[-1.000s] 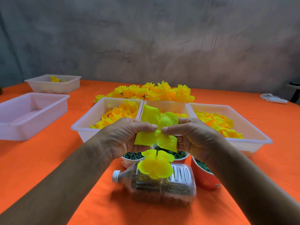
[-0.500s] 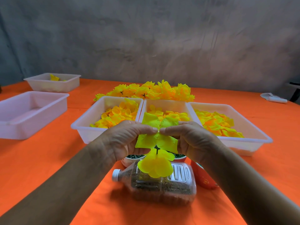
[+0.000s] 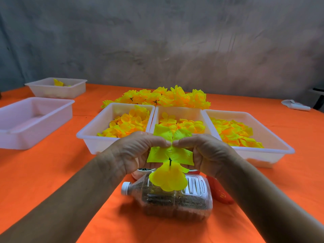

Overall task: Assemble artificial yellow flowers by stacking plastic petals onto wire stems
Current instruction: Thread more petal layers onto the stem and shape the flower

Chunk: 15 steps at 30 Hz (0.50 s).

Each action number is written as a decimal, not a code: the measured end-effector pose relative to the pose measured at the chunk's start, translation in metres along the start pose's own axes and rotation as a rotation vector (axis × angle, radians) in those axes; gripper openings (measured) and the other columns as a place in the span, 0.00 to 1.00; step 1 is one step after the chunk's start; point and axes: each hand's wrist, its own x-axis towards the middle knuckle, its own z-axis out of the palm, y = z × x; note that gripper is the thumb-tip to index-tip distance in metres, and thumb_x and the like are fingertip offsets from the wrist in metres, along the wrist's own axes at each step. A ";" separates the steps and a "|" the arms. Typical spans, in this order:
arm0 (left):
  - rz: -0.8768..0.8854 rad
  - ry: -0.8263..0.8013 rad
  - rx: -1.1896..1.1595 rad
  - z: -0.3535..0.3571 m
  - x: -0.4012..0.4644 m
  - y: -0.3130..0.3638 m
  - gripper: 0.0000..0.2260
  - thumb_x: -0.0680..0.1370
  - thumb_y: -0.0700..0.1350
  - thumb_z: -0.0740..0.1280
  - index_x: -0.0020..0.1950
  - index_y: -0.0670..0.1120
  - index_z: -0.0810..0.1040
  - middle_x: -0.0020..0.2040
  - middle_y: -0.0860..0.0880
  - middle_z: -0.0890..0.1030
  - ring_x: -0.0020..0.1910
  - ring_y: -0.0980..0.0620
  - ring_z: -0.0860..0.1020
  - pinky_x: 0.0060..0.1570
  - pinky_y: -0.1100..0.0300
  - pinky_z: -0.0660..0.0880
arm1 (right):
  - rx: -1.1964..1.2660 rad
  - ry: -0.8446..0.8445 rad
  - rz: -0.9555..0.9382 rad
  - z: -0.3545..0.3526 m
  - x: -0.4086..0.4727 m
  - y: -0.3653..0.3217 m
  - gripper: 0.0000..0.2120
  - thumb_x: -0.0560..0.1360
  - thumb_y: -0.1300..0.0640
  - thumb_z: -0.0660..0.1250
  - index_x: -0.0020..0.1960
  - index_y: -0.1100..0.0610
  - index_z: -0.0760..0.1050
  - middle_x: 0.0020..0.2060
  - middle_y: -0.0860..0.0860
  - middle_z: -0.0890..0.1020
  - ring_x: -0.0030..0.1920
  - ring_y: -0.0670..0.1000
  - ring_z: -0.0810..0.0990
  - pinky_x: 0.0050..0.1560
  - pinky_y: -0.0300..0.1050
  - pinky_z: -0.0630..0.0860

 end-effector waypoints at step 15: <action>-0.057 0.095 0.023 0.015 -0.010 0.008 0.03 0.73 0.35 0.67 0.45 0.41 0.78 0.42 0.42 0.81 0.37 0.47 0.81 0.32 0.59 0.77 | 0.056 -0.010 -0.006 0.002 0.001 0.000 0.08 0.69 0.72 0.66 0.42 0.62 0.72 0.31 0.56 0.83 0.28 0.53 0.82 0.31 0.47 0.81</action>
